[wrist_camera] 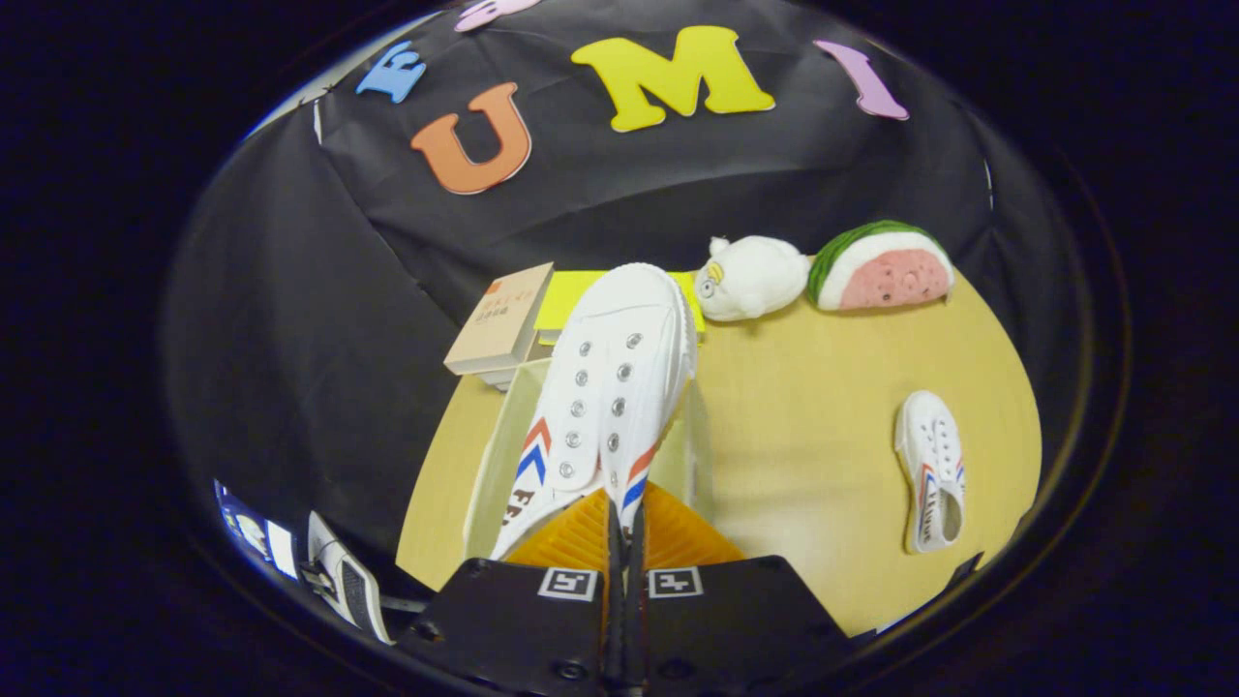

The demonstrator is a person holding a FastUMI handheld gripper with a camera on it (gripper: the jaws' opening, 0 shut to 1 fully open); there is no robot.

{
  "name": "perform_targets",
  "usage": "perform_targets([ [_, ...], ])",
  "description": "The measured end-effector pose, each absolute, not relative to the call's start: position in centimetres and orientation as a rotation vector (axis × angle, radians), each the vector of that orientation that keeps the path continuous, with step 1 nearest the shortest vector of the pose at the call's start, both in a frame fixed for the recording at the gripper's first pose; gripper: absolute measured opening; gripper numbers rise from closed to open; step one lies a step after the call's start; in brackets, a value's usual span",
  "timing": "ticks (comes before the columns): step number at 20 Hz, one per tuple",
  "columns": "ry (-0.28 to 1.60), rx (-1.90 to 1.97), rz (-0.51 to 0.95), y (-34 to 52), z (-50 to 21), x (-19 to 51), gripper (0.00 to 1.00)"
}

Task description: Open the storage box then place both shoes into the box .Put the left shoe in first, then the right shoe, with the right side of both shoes facing outward in a uniform manner.

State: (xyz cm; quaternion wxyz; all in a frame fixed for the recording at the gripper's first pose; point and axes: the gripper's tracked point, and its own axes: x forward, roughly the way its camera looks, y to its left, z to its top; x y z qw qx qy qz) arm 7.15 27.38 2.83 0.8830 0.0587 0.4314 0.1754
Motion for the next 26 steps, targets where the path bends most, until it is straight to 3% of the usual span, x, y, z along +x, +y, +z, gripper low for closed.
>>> perform_targets([
  [13,1.147,-0.103,0.304,33.2,-10.3,8.4,0.05],
  [19,1.179,-0.151,0.314,33.8,-11.7,8.6,0.07],
  [24,1.046,-0.078,0.442,35.0,-8.0,8.6,0.26],
  [26,0.967,-0.026,0.465,34.5,-5.5,8.2,0.46],
])
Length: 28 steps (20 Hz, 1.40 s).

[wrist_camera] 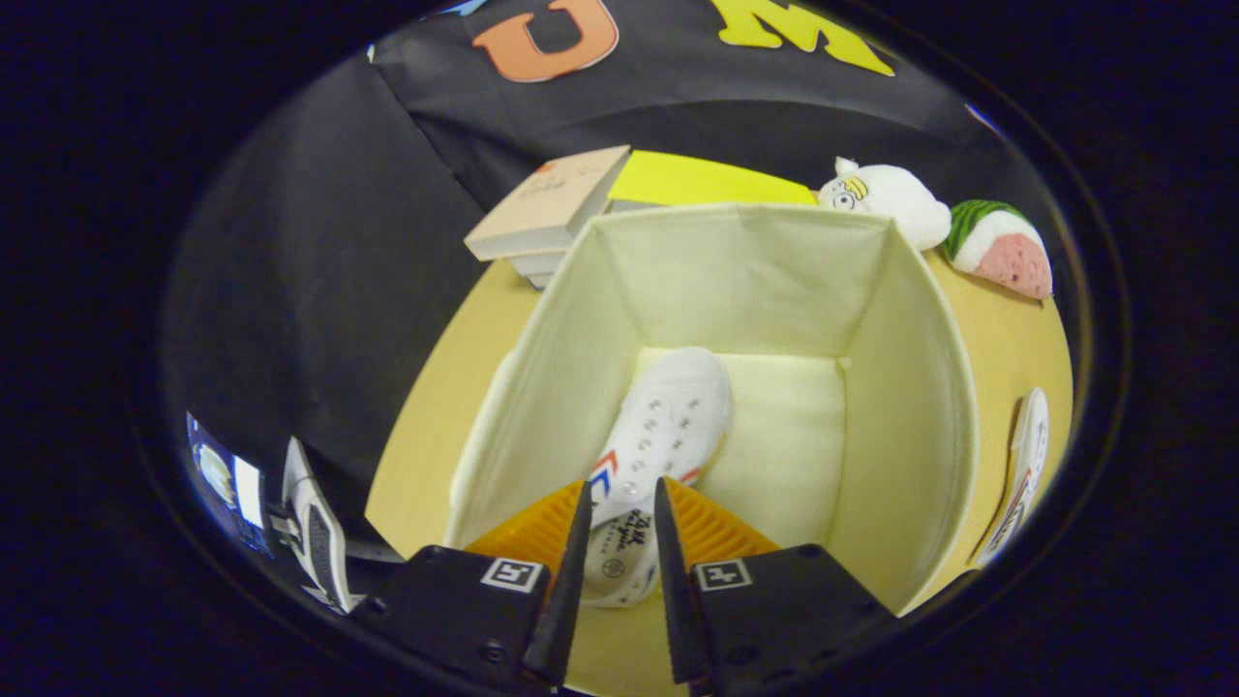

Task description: Open the storage box then place both shoes into the box .Put the left shoe in first, then the right shoe, with the right side of both shoes facing outward in a uniform manner.

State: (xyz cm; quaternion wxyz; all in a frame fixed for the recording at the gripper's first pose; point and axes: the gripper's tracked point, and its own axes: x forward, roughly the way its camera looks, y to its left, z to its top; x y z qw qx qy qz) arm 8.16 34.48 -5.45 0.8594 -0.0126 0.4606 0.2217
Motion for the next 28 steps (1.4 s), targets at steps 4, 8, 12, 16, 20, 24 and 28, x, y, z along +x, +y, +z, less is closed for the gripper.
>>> perform_targets([
  [4,0.857,-0.036,0.489,32.4,-1.5,6.2,0.92],
  [8,0.796,-0.077,0.45,28.5,1.5,4.1,0.98],
  [12,0.755,-0.041,0.385,23.2,3.3,3.3,0.98],
  [16,0.748,0.032,0.32,17.2,3.6,3.9,0.99],
  [20,0.761,0.074,0.227,9.7,2.5,5.3,0.99],
  [24,0.785,0.09,0.134,2.1,1.1,6.1,0.99],
  [28,0.85,0.082,0.044,-4.3,-1.6,6.7,0.99],
])
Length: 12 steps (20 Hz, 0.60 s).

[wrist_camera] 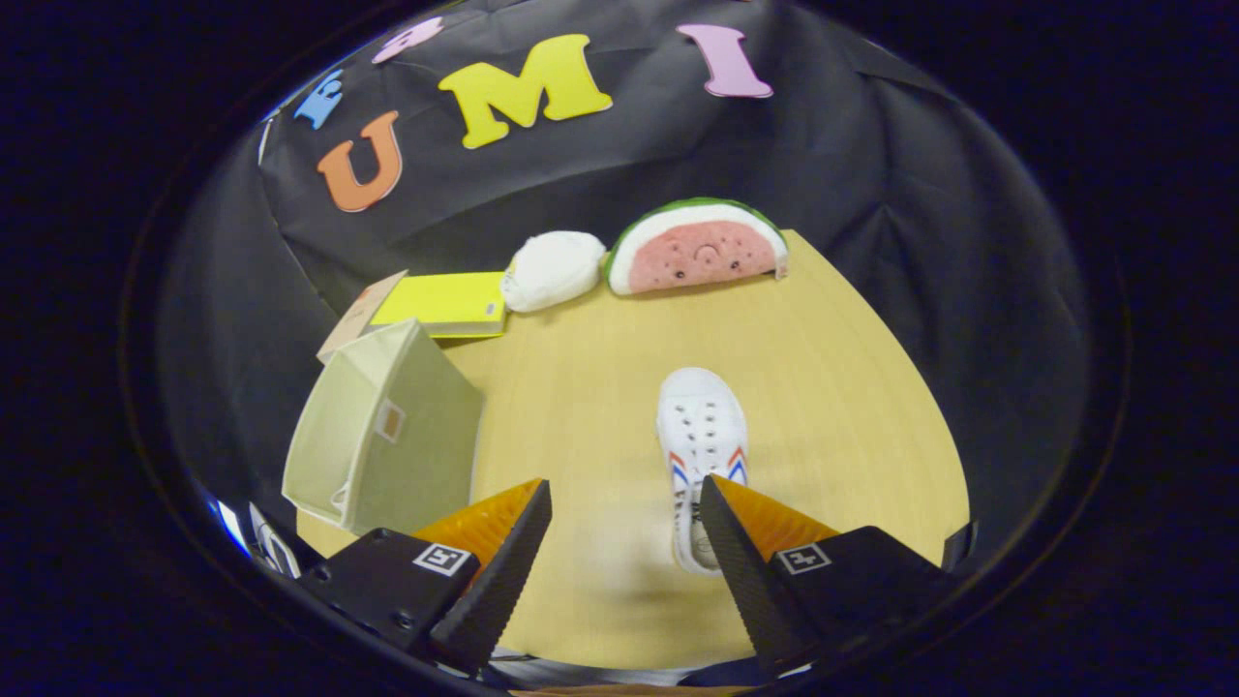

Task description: Open the storage box then place both shoes into the box .Put the left shoe in first, then the right shoe, with the right side of both shoes facing outward in a uniform manner.

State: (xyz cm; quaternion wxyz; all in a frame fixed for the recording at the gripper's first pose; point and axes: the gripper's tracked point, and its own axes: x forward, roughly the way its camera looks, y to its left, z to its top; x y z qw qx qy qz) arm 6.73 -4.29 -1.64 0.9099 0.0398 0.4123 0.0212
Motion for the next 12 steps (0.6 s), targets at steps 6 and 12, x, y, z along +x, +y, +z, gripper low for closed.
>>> perform_targets([
  [6,0.957,0.078,0.015,-9.6,-5.6,7.8,0.98],
  [12,1.088,0.029,-0.012,-11.8,-10.1,9.3,0.95],
])
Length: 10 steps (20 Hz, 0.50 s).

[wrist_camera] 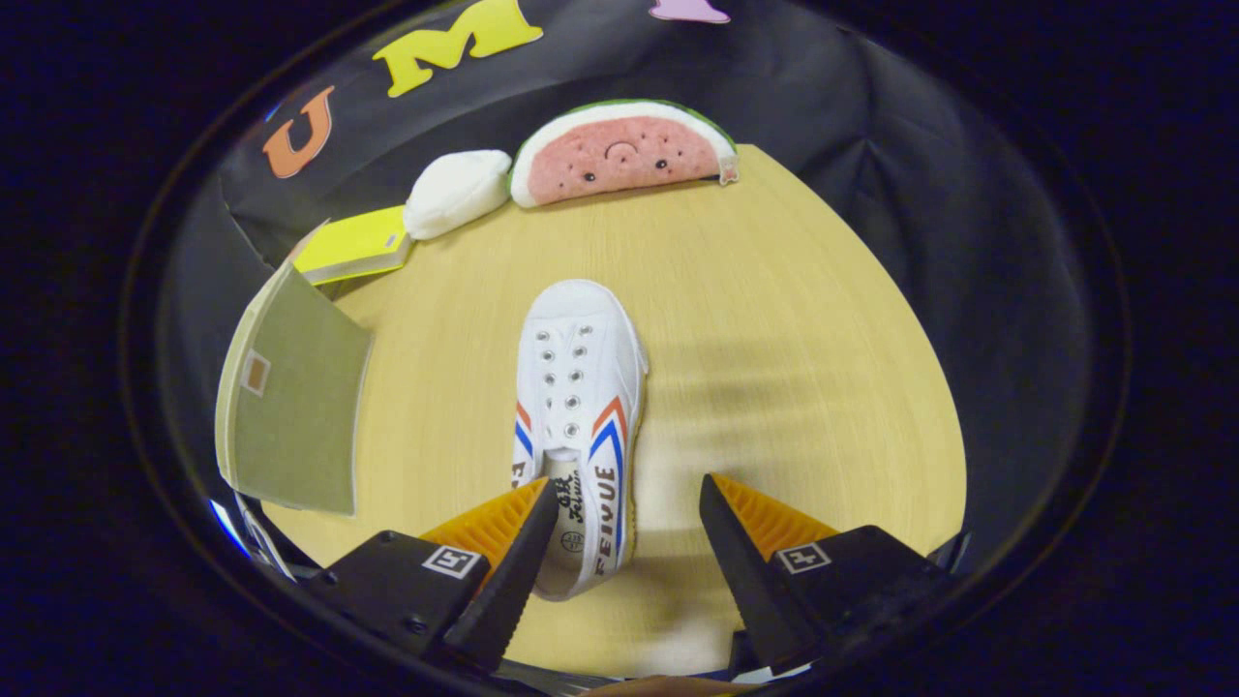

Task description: Open the storage box then place both shoes into the box .Put the left shoe in first, then the right shoe, with the right side of both shoes facing outward in a uniform manner.

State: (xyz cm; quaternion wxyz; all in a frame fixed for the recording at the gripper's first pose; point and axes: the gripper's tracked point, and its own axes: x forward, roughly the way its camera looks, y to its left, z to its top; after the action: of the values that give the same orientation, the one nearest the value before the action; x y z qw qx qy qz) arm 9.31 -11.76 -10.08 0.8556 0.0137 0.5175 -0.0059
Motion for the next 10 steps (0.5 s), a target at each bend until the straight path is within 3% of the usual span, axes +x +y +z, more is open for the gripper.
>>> perform_targets([
  [4,1.135,-0.054,-0.013,-11.9,-11.0,10.7,0.86],
  [9,1.171,-0.082,-0.017,-11.6,-10.8,11.6,0.41],
  [10,1.182,-0.082,-0.012,-11.7,-10.8,11.6,0.4],
])
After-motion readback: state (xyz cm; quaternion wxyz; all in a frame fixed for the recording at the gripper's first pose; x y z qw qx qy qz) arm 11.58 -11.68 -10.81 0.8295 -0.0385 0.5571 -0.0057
